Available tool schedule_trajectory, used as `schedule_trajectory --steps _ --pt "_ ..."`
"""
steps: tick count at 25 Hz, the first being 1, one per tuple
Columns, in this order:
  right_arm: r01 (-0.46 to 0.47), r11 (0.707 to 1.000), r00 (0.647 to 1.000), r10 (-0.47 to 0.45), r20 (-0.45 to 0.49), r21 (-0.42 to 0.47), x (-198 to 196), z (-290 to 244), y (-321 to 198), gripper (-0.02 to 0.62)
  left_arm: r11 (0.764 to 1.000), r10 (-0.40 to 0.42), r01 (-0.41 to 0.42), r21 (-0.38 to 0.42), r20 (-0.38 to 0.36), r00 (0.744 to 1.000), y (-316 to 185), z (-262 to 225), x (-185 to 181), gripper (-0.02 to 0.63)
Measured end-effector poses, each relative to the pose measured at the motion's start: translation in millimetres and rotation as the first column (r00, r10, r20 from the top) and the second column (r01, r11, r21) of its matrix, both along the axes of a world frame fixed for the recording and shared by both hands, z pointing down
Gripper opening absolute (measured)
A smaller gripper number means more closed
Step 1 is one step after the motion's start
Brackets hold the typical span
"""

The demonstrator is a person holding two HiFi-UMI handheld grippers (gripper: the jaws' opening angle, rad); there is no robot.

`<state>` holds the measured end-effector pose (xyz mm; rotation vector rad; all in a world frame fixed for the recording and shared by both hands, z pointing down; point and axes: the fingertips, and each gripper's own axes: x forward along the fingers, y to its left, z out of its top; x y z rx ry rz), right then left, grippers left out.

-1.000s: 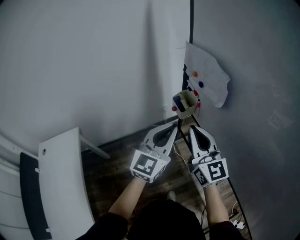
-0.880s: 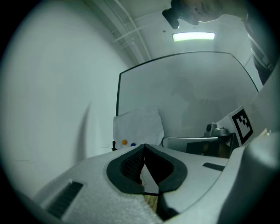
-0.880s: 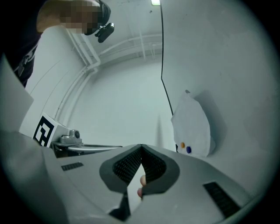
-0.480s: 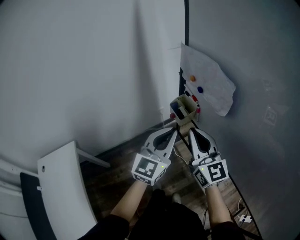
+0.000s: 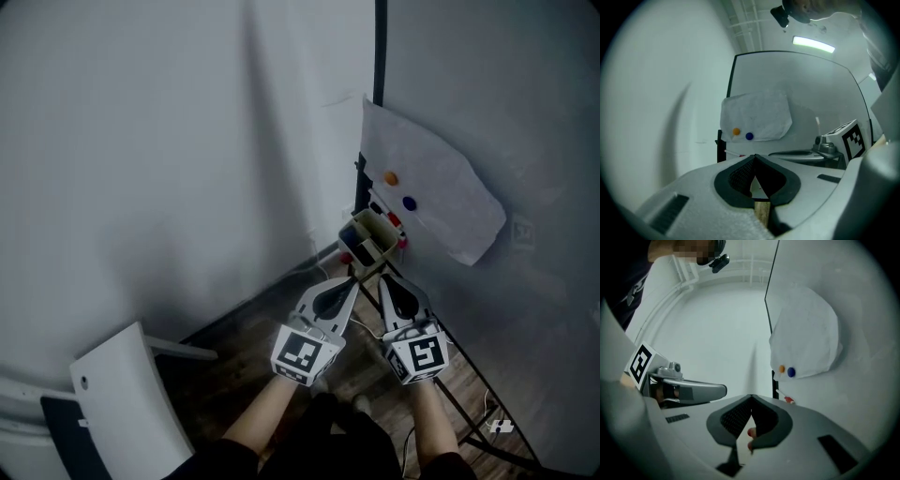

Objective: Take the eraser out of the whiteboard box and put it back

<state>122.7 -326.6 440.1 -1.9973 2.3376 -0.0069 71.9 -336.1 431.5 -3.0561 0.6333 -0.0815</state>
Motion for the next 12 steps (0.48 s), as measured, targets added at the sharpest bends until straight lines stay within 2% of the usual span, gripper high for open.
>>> schedule_trajectory --steps 5,12 --pt "0.015 0.999 1.000 -0.015 -0.004 -0.044 2.9 20.7 -13.3 0.003 0.999 0.024 -0.024 -0.022 0.012 1.000 -11.6 17.1 7.7 0.005" --pt "0.038 0.996 0.999 -0.038 -0.008 -0.078 11.8 33.0 -19.0 0.005 0.999 -0.007 0.007 -0.045 0.012 1.000 -22.8 30.3 11.6 0.005"
